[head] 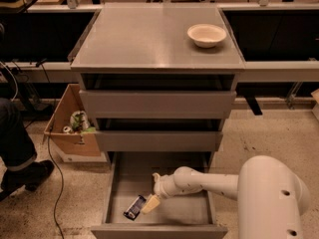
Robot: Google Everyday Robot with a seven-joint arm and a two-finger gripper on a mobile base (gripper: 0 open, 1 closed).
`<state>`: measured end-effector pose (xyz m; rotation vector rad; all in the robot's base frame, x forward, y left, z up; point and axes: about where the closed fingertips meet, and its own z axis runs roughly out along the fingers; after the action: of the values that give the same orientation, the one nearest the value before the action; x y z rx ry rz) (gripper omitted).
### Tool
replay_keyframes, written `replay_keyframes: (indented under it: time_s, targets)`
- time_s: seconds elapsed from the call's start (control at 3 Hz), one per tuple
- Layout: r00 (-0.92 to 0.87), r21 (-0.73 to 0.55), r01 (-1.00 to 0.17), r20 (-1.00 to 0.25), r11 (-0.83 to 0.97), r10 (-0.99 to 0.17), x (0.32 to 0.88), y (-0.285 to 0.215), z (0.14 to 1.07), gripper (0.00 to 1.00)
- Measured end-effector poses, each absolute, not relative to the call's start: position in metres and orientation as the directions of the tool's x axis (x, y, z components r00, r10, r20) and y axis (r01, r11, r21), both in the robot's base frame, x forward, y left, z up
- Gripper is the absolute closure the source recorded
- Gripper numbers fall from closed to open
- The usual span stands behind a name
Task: Pick rxbar blueberry from bottom drawer and place on counter
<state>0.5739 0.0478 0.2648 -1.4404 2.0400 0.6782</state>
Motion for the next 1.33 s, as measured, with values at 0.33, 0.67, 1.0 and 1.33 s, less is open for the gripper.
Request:
replay_keyframes:
  time_s: [0.33,0.67,1.0,1.33]
  targets:
    - [-0.298,0.079,-0.936,-0.698,0.343,-0.652,0.582,0.057,0.237,0.0]
    - [-0.342,0.08,-0.908,-0.71,0.412,-0.616,0.593,0.07,0.192,0.0]
    - [-0.375,0.098,-0.889,-0.715,0.447,-0.59,0.597,0.079,0.165,0.0]
    - [-0.391,0.12,-0.883,-0.724,0.454,-0.568,0.601,0.095,0.139,0.0]
